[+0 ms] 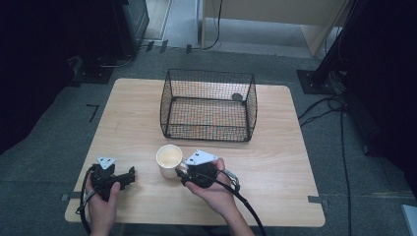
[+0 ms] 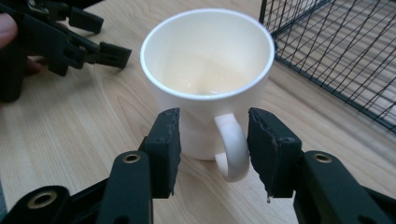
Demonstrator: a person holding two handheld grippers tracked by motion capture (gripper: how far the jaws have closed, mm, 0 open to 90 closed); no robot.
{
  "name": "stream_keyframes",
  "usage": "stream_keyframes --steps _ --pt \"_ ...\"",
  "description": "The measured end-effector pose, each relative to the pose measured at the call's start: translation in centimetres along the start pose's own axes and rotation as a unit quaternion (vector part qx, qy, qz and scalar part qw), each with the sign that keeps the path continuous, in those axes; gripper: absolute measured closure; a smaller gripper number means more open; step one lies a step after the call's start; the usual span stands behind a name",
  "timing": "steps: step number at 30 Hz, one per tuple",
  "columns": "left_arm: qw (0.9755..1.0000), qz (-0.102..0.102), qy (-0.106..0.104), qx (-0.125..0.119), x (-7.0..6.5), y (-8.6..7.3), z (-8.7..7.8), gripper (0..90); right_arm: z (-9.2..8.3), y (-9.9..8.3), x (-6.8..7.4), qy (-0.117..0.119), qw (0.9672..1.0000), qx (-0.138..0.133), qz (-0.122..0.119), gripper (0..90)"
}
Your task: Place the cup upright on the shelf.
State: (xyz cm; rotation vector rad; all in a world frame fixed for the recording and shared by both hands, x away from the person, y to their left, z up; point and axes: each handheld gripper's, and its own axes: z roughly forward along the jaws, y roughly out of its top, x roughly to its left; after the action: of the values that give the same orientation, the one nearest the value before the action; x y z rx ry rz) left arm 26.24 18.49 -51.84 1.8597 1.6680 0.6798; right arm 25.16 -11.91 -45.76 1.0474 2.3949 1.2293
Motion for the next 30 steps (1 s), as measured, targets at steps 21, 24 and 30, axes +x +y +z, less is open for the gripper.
stream_keyframes --steps 21,24,30 --pt "1.0 0.0 0.0 0.0 0.0 0.0 0.0 2.4 1.4 -0.1 -0.2 0.013 0.9994 0.016 -0.026 80.0" --pt "1.0 0.0 0.0 0.0 0.0 0.0 0.0 2.4 1.1 0.0 -0.2 0.011 0.9994 0.012 -0.03 80.1" --pt "1.0 0.0 0.0 0.0 0.0 0.0 0.0 2.4 0.4 0.2 -0.4 0.004 0.9994 0.006 -0.035 80.2"
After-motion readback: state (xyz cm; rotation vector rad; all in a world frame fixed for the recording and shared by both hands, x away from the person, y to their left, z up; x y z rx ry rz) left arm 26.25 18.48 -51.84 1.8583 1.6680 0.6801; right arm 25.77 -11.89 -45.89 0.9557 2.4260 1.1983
